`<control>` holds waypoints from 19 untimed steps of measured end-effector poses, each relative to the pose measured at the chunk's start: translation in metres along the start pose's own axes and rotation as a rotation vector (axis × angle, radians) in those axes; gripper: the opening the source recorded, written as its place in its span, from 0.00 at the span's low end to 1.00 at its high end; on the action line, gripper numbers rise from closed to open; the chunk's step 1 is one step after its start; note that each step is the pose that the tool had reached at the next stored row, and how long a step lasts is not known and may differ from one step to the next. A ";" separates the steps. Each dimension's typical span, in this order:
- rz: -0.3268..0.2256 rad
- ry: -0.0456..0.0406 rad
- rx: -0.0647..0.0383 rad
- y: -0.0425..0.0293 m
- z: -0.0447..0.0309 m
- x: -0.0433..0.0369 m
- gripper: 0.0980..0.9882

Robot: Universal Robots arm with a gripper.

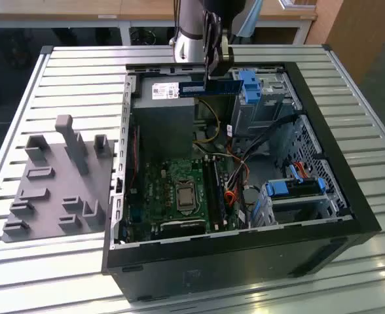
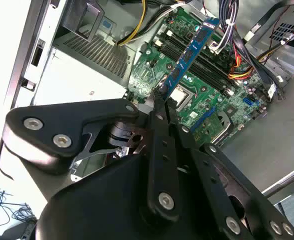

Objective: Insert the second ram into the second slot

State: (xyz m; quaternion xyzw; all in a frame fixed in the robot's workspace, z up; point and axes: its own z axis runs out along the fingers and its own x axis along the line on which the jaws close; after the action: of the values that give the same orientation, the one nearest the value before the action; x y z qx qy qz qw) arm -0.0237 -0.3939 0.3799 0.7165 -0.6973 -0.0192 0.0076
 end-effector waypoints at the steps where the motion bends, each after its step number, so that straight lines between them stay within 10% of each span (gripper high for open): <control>1: 0.000 0.0000 0.000 0.0000 0.0000 0.0000 0.04; 19: 0.000 0.0000 0.000 0.0002 -0.0001 0.0054 0.04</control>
State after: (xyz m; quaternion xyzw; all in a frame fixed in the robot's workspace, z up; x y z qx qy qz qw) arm -0.0237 -0.3994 0.3799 0.7165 -0.6973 -0.0192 0.0076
